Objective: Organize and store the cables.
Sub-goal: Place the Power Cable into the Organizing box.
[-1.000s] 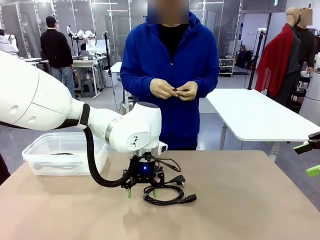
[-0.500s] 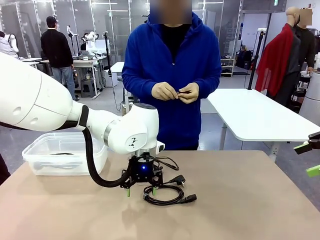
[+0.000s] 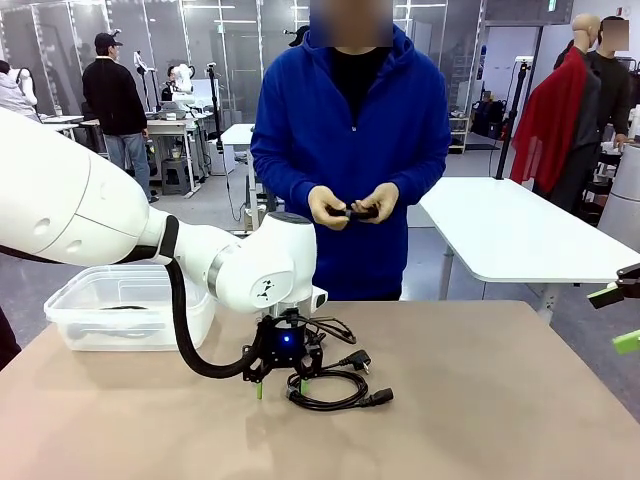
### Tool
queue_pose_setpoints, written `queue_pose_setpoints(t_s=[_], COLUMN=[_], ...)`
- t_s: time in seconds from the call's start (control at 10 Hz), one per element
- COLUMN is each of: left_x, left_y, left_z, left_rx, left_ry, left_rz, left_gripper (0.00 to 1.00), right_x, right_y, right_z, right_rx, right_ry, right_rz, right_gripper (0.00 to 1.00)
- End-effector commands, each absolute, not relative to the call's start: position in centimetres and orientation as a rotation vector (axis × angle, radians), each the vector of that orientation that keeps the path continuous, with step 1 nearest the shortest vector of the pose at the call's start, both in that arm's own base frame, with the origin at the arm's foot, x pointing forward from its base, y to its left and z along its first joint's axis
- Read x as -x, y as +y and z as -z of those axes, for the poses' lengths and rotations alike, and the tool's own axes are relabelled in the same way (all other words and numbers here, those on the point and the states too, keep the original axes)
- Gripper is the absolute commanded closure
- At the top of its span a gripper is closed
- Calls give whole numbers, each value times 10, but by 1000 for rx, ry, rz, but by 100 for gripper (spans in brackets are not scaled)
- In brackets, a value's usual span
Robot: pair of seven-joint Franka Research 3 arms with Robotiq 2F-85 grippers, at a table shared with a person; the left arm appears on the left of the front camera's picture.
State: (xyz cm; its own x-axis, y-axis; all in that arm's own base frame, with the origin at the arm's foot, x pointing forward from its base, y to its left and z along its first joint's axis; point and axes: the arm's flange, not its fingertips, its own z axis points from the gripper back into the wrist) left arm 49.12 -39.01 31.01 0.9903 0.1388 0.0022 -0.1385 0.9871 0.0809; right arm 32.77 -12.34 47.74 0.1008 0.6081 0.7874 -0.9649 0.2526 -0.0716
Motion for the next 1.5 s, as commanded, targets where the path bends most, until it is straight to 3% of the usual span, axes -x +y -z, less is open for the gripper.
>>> queue_pose_setpoints(t_s=[0.0,0.2,0.3,0.4,0.5,1.0,1.4], left_x=[-489,-489,-490,-491,-491,-486,-464], left_y=[-394,-395,-396,-397,-397,-395,-374], left_z=[-309,-308,-308,-309,-309,-316,-364], left_rx=[-110,-92,-92,-95,-95,-86,-21], left_ry=[-13,-3,0,0,-1,-24,-96], left_rz=[-159,-155,-154,-153,-156,-157,-13], left_gripper=[100,100,87,97,100,100,97], right_x=[-327,-327,-327,-327,-327,-327,-327], right_y=[-123,-123,-123,-123,-123,-123,-123], right_z=[-476,-476,-476,-476,-476,-476,-476], right_rx=[-544,-544,-544,-544,-544,-544,-544], right_ry=[-824,-824,-824,-824,-824,-824,-824], right_rz=[-1249,-1249,-1249,-1249,-1249,-1249,-1249], right_gripper=[0,0,0,0,0,0,0])
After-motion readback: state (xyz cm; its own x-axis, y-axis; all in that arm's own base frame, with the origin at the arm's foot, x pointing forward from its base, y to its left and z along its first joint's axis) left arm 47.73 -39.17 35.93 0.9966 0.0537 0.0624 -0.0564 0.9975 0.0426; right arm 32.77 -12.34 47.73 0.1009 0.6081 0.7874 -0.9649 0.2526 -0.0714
